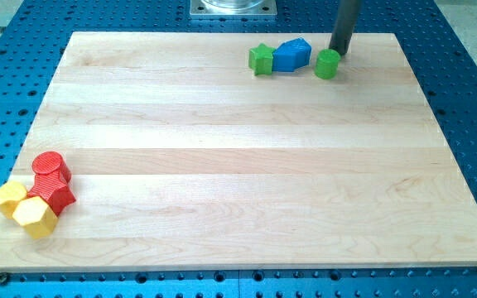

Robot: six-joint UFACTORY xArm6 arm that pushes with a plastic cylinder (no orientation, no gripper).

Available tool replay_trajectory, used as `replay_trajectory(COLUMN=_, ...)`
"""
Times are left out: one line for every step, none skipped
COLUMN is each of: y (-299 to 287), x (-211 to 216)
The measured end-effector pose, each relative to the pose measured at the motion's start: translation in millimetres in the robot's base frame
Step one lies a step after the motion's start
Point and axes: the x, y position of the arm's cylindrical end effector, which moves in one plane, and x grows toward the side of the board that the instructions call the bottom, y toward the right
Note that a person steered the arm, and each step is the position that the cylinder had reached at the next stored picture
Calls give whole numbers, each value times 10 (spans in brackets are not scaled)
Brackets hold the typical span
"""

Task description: Move the green circle below the blue blocks

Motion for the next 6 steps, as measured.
replay_trajectory(y=54, x=0)
replay_trajectory(y=106, x=0)
replay_trajectory(y=119, x=0)
replay_trajectory(y=127, x=0)
replay_trajectory(y=140, x=0)
replay_trajectory(y=148, x=121)
